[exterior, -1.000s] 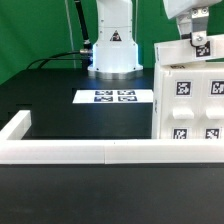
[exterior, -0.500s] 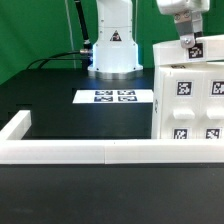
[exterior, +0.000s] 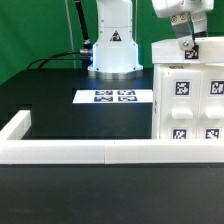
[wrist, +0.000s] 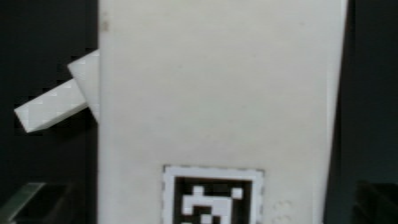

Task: Assemble cabinet

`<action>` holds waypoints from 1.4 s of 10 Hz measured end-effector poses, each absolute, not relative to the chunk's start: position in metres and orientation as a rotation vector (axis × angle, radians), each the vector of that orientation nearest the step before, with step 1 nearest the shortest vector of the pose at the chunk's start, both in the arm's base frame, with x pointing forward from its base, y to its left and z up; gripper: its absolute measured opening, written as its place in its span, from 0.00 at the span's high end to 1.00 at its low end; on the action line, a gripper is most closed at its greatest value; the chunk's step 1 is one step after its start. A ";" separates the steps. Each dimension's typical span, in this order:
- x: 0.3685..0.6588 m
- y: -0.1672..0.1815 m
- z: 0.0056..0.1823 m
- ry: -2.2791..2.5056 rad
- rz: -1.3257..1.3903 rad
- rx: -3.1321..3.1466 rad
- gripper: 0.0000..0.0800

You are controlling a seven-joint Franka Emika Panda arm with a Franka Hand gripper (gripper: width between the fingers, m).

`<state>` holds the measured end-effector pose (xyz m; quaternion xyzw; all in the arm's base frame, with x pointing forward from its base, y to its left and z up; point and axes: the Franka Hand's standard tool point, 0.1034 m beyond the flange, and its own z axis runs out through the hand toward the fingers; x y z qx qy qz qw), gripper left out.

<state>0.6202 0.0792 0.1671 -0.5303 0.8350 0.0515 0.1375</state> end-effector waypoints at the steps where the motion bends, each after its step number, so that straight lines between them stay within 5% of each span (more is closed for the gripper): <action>1: 0.622 0.081 0.174 2.393 0.150 -1.535 0.01; 4: 0.629 0.085 0.196 2.335 0.141 -1.513 0.00; 14: 0.634 0.098 0.191 1.385 0.015 -2.497 0.00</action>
Offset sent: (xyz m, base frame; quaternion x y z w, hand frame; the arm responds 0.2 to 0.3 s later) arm 0.0109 0.0098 0.0352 0.0396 -0.0731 0.0259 0.9962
